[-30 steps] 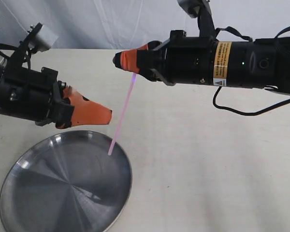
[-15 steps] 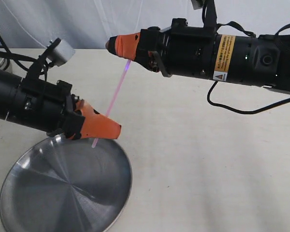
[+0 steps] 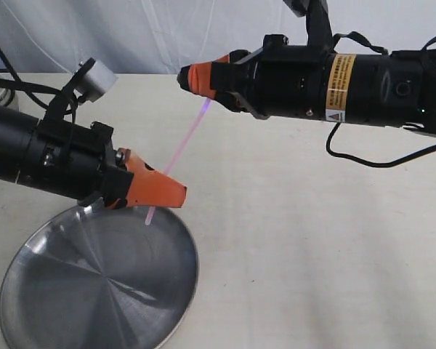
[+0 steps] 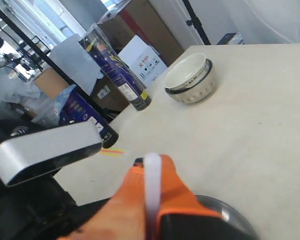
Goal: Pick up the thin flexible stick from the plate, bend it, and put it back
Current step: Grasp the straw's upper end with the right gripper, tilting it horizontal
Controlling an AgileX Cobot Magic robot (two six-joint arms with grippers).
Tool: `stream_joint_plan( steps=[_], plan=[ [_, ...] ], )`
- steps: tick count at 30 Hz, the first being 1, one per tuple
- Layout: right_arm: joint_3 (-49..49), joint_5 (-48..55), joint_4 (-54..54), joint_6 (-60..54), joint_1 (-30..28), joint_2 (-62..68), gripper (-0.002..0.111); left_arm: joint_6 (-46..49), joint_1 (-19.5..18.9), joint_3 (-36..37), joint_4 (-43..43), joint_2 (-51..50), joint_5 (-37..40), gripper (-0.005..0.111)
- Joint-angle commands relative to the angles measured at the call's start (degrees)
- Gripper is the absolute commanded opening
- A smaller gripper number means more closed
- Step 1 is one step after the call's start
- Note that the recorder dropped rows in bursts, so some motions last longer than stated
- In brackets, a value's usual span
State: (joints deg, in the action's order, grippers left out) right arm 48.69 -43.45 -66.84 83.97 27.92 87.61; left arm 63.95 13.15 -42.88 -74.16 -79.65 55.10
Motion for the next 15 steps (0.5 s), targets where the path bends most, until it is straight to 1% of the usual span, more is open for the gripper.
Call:
stream_joint_plan(
  steps=[1, 8, 15],
  plan=[
    [-0.30, 2.80, -8.03, -1.06, 0.22, -0.04, -0.001, 0.21, 0.15, -0.61, -6.79, 0.35, -2.79, 0.000],
    [-0.30, 4.75, -13.80, -0.56, 0.22, -0.04, -0.001, 0.48, 0.15, -0.98, -8.18, 0.35, -4.77, 0.000],
    [-0.30, 5.51, -16.37, -0.22, 0.22, -0.04, -0.001, 1.38, 0.15, -1.25, -10.20, 0.35, -6.58, 0.000]
  ],
)
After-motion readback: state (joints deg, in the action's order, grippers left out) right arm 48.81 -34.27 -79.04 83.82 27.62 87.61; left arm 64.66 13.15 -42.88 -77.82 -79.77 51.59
